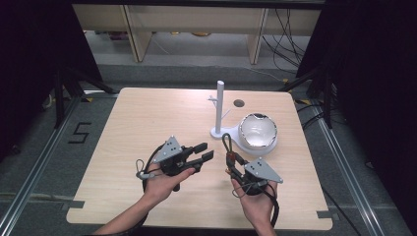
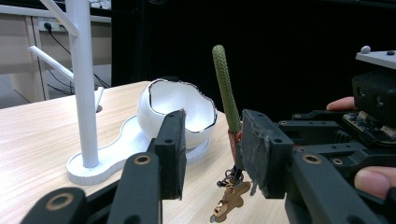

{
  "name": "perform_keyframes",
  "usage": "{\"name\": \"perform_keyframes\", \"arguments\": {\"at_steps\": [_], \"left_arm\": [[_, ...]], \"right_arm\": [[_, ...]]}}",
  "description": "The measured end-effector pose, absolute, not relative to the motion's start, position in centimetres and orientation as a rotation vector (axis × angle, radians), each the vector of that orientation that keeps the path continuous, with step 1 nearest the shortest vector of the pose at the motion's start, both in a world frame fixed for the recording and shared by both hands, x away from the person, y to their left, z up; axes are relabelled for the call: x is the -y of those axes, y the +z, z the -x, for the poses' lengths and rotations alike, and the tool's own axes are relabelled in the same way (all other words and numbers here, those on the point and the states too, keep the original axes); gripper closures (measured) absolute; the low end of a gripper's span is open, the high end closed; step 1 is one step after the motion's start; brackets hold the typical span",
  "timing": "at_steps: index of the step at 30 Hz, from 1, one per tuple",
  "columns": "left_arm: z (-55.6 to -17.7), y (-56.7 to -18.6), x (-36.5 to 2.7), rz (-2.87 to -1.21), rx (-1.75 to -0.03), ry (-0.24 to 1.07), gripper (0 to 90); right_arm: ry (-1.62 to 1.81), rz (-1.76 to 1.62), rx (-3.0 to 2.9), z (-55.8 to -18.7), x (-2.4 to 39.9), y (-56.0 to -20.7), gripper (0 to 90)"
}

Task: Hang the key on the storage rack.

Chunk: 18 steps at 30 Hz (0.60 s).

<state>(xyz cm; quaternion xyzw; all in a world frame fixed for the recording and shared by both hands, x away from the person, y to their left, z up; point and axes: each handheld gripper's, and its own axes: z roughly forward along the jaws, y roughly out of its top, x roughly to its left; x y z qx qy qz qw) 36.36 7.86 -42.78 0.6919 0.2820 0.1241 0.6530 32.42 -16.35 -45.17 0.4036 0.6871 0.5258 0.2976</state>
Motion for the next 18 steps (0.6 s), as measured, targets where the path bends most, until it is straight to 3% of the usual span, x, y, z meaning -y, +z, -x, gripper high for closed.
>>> {"name": "perform_keyframes", "arguments": {"at_steps": [18], "left_arm": [[-36.7, -42.3, -6.7, -1.535, -0.643, 0.249, 62.5]], "right_arm": [[1.444, -1.028, -1.798, -32.0, 15.4, -45.2, 68.5]]}}
